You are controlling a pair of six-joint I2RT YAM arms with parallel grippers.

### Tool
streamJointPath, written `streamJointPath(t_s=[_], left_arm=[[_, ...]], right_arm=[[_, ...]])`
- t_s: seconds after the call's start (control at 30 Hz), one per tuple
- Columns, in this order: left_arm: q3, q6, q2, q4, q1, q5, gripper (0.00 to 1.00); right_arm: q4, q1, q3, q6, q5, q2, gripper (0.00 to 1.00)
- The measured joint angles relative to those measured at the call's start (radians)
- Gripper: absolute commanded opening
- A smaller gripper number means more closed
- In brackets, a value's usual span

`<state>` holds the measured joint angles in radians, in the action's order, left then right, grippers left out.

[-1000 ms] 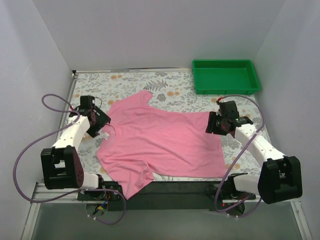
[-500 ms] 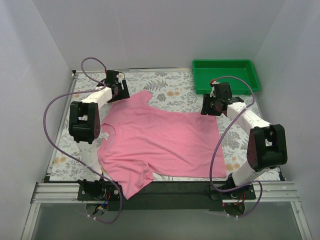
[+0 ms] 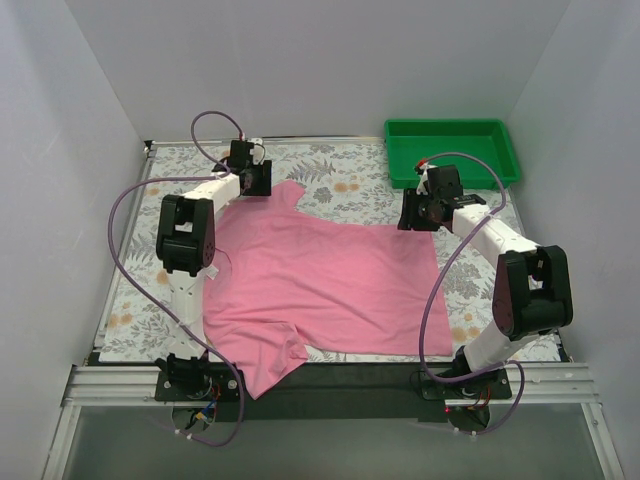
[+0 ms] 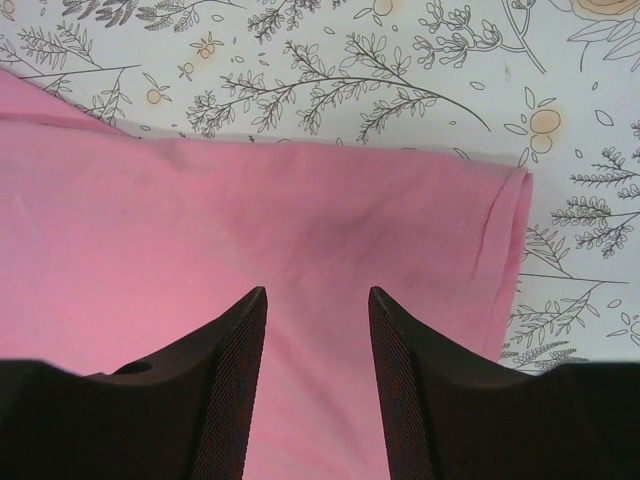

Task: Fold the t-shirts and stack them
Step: Flatten the tshirt out

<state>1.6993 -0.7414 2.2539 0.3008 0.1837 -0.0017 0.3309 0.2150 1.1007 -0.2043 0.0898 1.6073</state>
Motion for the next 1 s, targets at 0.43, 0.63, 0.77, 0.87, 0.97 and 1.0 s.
streamJointPath(t_s=[0.43, 0.63, 0.77, 0.87, 0.97, 1.0], left_arm=[[-0.018, 0.092, 0.011, -0.038, 0.034, 0.042, 0.13], [-0.033, 0.106, 0.002, -0.051, 0.049, 0.026, 0.0], [-0.06, 0.095, -0.018, -0.054, 0.064, -0.041, 0.0], [-0.118, 0.085, -0.058, -0.056, 0.103, -0.157, 0.0], [-0.189, 0.048, -0.12, -0.042, 0.182, -0.297, 0.04], [-0.209, 0.034, -0.14, -0.032, 0.219, -0.338, 0.04]], right_arm=[[-0.015, 0.0, -0.019, 0.01, 0.015, 0.0, 0.44], [-0.019, 0.0, -0.026, 0.01, 0.015, -0.01, 0.44], [-0.018, 0.0, -0.051, 0.01, 0.014, -0.038, 0.44], [-0.017, 0.0, -0.066, 0.013, 0.005, -0.07, 0.44], [-0.017, 0.0, -0.071, 0.014, -0.001, -0.102, 0.44], [-0.019, 0.0, -0.074, 0.014, -0.002, -0.112, 0.44]])
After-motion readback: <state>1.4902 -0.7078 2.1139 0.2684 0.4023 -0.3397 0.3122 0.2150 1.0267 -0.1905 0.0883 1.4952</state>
